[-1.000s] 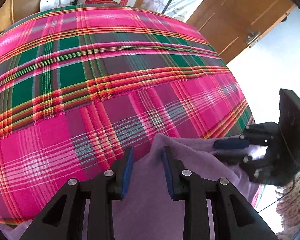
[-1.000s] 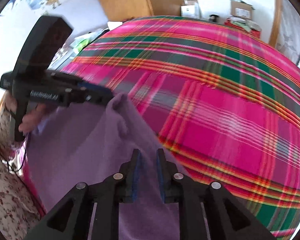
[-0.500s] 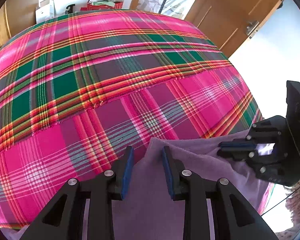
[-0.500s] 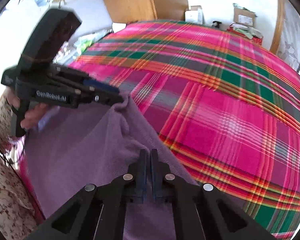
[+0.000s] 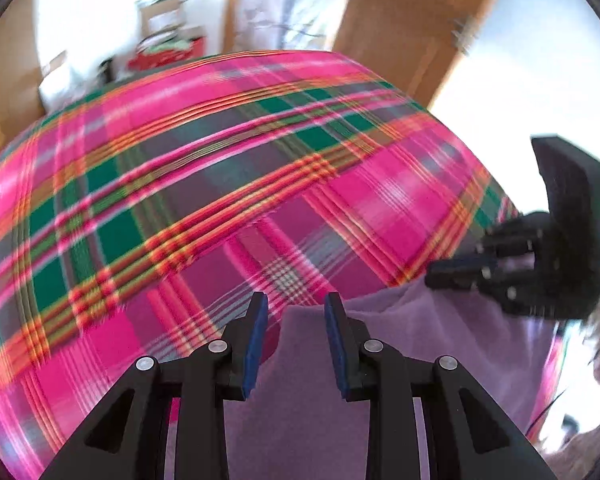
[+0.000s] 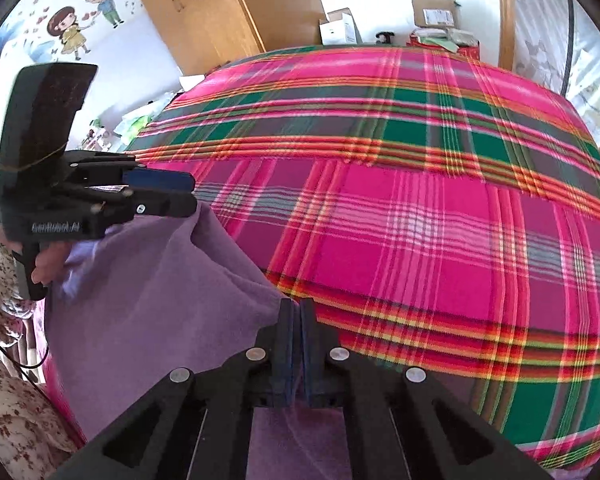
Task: Fold clothes
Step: 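Lift the held edge with both tools and pull it over the bundle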
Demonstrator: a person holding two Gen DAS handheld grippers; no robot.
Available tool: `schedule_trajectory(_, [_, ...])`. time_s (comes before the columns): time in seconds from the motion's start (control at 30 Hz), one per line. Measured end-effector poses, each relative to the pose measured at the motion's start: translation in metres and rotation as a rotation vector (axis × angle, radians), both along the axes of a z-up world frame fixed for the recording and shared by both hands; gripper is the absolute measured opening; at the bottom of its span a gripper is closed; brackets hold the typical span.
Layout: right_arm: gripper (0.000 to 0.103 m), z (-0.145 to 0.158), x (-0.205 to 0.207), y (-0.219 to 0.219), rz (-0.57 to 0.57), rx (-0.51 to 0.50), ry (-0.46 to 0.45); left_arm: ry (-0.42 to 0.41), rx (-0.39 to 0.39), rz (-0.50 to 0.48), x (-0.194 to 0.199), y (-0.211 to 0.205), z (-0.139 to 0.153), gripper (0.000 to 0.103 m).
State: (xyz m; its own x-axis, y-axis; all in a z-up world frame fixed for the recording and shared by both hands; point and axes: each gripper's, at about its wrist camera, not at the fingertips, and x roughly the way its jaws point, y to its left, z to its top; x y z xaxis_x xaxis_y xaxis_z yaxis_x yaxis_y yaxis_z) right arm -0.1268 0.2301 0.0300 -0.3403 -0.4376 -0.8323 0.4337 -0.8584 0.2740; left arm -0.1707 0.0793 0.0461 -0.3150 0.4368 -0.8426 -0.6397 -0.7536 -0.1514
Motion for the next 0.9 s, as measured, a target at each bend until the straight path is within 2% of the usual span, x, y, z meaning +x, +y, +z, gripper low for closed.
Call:
schedule_trajectory(0.1, [0.003,-0.001,-0.003,0.001,-0.011,-0.018,-0.01,0.074,-0.07,-0.102,0.01,0.011,-0.001,0.034])
schedule_trajectory(0.2, [0.003,-0.003,-0.003,0.0,-0.013,-0.022,-0.01,0.115,-0.075,-0.194,0.022,0.014,0.003,0.035])
schedule_trajectory(0.37, [0.003,-0.002,-0.002,0.003,-0.022,-0.031,-0.011,0.111,-0.065,-0.213,0.019,0.011,0.004,0.035])
schedule_trajectory(0.5, [0.003,-0.002,0.0,0.004,-0.043,-0.039,-0.003,0.031,-0.055,-0.13,-0.001,0.002,-0.003,0.035])
schedule_trajectory(0.63, [0.003,-0.003,0.001,0.003,-0.064,-0.036,0.014,-0.065,-0.007,-0.059,-0.017,-0.008,-0.01,0.035])
schedule_trajectory(0.77, [0.004,-0.001,0.006,-0.001,-0.065,0.008,0.055,-0.043,-0.021,0.014,-0.021,-0.009,-0.015,0.031])
schedule_trajectory(0.9, [0.005,0.008,0.009,0.015,-0.124,-0.017,0.073,-0.039,-0.017,0.047,-0.019,-0.003,-0.016,0.031])
